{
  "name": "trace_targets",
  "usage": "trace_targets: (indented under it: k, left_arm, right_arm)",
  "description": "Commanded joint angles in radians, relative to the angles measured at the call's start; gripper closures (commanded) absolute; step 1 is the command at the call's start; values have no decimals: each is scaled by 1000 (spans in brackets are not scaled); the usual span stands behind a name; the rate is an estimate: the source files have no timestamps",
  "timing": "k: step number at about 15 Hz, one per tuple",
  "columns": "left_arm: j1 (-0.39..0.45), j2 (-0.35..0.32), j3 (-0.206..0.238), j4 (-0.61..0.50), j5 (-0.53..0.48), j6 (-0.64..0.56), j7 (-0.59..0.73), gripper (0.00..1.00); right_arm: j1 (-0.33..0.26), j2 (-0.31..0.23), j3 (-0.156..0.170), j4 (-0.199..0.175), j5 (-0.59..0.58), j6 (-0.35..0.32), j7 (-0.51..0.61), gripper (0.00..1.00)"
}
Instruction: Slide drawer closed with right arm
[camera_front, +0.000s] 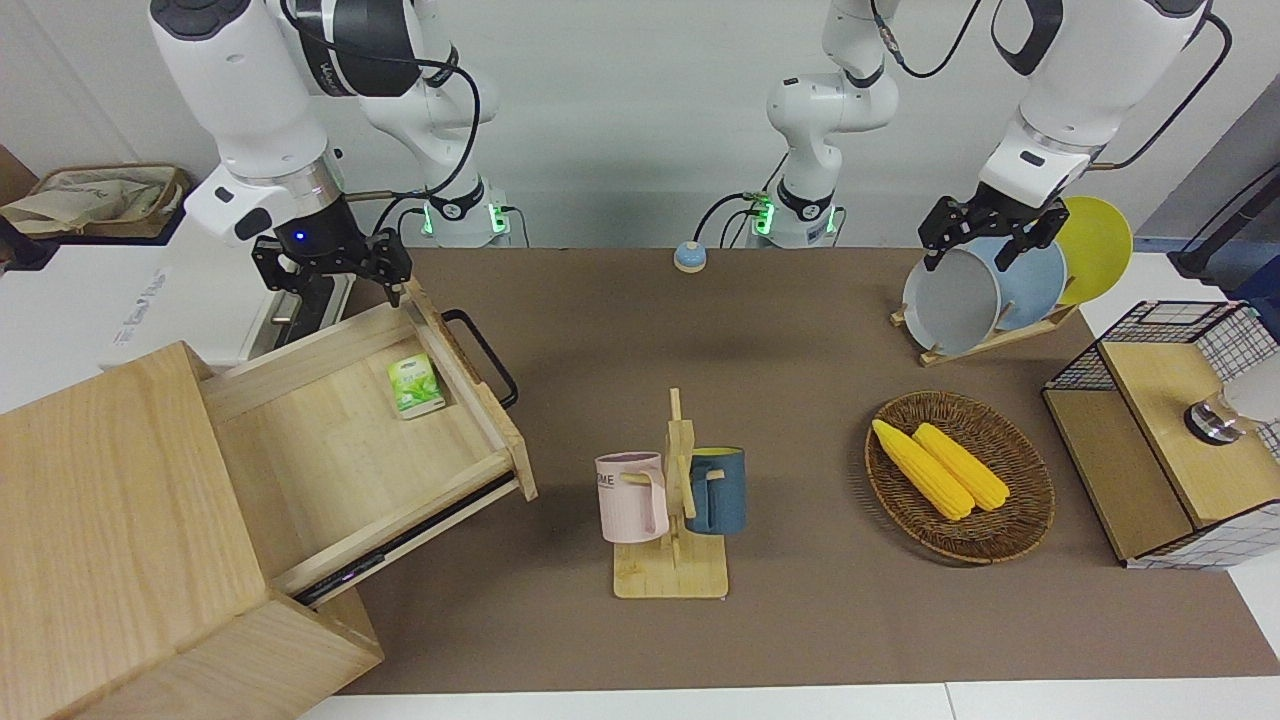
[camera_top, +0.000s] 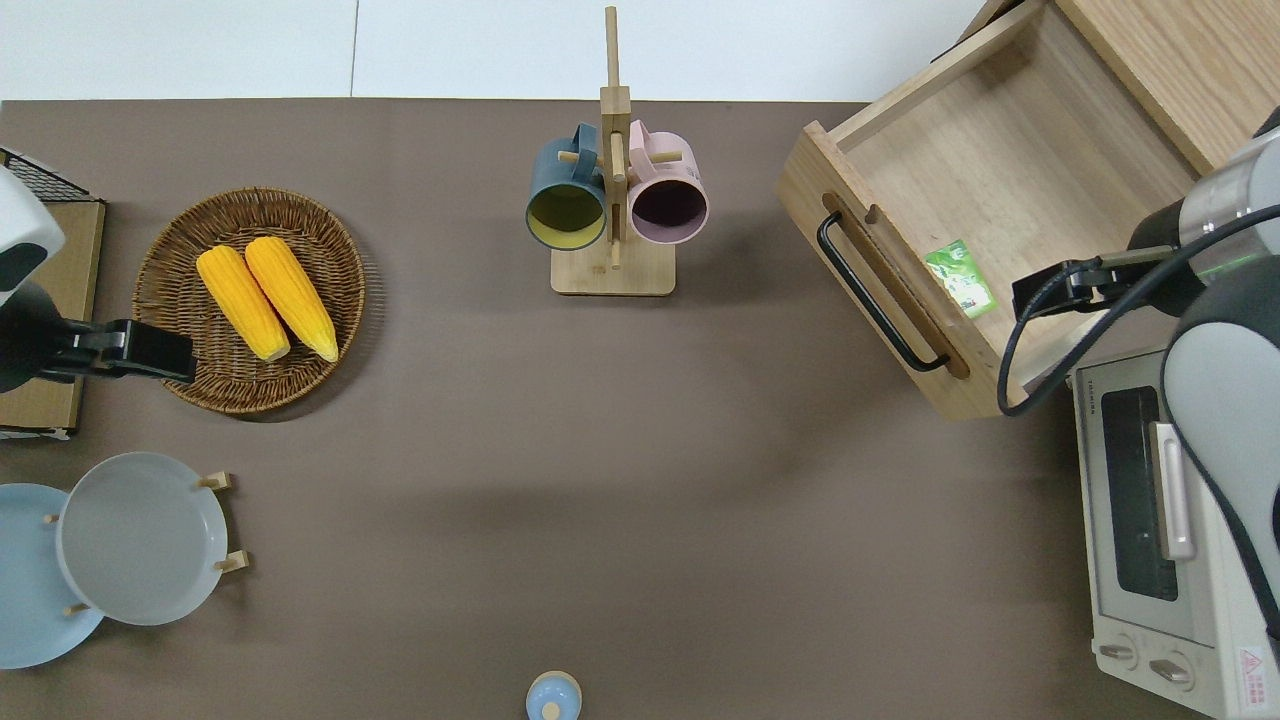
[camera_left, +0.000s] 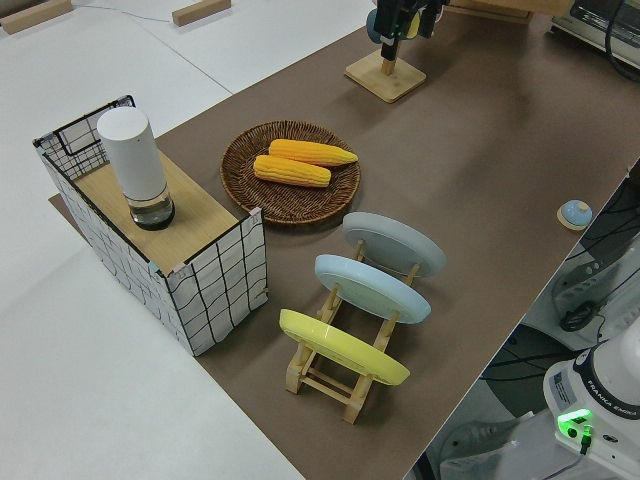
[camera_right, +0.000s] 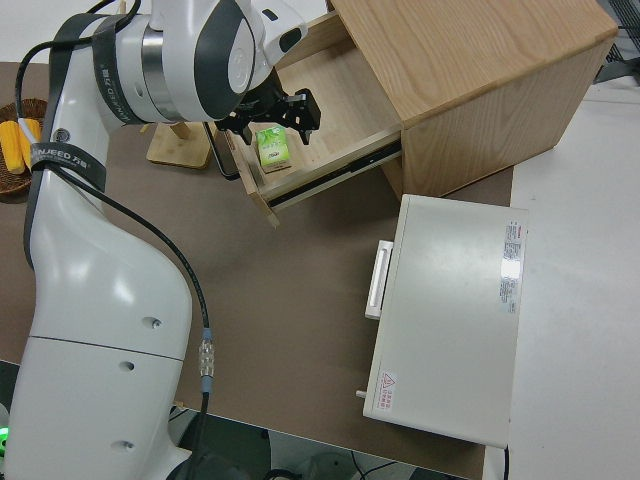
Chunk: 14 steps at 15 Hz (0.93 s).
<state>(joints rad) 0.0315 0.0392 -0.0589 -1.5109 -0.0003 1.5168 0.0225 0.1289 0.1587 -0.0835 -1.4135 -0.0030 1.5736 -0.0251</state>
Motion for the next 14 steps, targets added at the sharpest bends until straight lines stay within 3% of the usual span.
trace_targets:
  k: [1, 12, 13, 14]
  left_arm:
    - [5, 11, -7, 24, 17, -20, 10, 7]
    - [5, 11, -7, 26, 17, -20, 10, 7]
    - [5, 11, -7, 24, 17, -20, 10, 7]
    - [5, 11, -7, 26, 17, -20, 10, 7]
  right_arm:
    - [-2, -16, 4, -9, 15, 2, 13, 11]
    - [3, -19, 14, -5, 17, -3, 7, 15]
    - [3, -21, 14, -5, 17, -7, 5, 38]
    - [1, -21, 14, -5, 14, -24, 2, 200]
